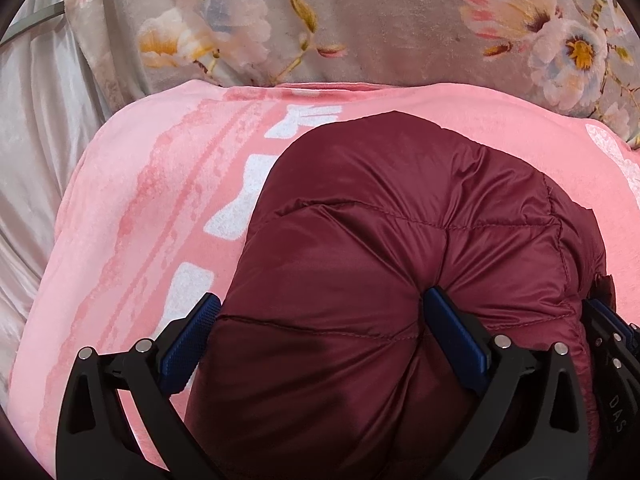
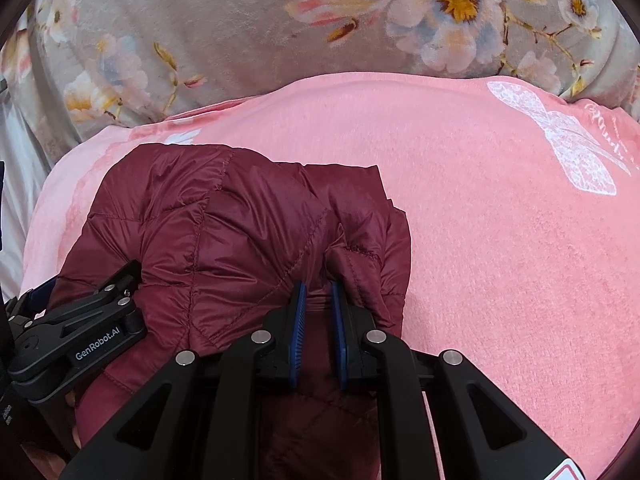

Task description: Fold large clothes

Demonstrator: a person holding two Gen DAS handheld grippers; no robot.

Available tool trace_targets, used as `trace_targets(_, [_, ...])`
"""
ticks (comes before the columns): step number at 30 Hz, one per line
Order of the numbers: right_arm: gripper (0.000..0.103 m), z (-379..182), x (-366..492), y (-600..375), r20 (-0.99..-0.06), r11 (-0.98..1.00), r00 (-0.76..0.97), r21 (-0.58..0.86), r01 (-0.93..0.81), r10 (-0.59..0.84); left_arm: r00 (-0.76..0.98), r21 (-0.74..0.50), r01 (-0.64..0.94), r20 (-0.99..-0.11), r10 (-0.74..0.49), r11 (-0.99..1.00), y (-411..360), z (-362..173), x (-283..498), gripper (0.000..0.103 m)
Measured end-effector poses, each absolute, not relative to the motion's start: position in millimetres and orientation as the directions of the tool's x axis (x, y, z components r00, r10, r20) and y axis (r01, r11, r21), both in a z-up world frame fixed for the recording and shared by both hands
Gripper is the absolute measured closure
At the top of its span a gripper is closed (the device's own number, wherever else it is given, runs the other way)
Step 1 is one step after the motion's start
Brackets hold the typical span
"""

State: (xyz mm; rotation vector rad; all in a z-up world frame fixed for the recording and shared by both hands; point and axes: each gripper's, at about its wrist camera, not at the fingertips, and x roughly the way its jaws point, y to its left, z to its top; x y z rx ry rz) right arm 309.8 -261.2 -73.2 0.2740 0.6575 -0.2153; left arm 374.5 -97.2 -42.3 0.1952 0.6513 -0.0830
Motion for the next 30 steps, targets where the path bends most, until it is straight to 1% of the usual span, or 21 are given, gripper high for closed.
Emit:
trace_targets(21, [0.092,-73,311,-261,-0.627,0.941,0.771,0.181,0.285,-0.113,0.796,0.156,0.137,-0.605,-0.015,0.978,-97,-43,374,0.005])
trace_targets(25, [0.091,-72,311,-261,-0.63,0.944,0.769,0.176,0.28,-0.111,0.79,0.141,0.146,-0.612,-0.03,0.979,-94,-42,374,0.005])
trace_targets(27, [0.089,-68,306,-259,-0.636,0.949,0.763,0.16,0.271,-0.111,0.778,0.131,0.159,-0.626,-0.043,0.979,-90,-39,372,0.005])
trace_targets(30, [0.08,-52,279,-257,-0.622,0.95,0.778,0.183,0.253,-0.088,0.767,0.105,0.175,-0.639,-0.068,0.979,-76,-31,353,0.005])
